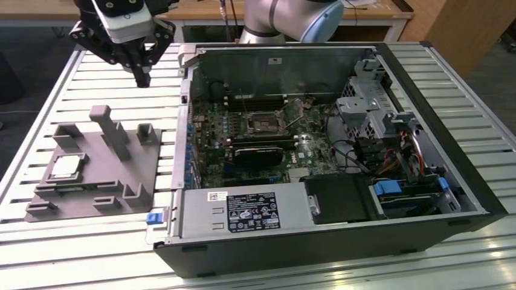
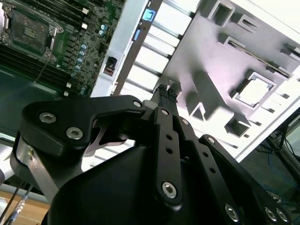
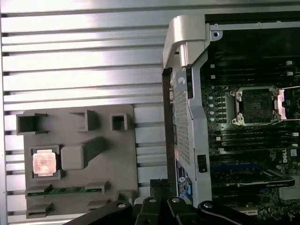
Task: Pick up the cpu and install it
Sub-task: 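Reach for the cpu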
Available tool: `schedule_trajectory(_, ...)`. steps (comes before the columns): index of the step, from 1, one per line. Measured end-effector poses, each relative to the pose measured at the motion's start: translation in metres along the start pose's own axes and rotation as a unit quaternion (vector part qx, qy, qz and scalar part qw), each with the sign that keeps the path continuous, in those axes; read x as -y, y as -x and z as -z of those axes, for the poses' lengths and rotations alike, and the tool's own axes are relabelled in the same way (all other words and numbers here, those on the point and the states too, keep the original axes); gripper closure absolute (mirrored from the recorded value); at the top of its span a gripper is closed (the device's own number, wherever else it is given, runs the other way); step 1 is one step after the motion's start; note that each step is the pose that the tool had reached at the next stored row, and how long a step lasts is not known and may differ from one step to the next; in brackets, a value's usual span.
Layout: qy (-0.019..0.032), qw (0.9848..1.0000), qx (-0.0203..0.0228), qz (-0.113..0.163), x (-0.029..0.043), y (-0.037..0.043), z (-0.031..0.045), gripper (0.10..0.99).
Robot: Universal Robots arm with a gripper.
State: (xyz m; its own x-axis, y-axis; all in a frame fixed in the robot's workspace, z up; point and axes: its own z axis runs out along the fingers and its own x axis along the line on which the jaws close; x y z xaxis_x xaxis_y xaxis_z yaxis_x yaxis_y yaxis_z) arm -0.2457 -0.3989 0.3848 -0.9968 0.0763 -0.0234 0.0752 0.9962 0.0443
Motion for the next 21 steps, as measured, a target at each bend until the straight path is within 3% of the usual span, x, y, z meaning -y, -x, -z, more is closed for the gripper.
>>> schedule_trajectory(21,0.0,1.0,-0.0004,0.0,0.0016,-0.0212,0.0004,0.98)
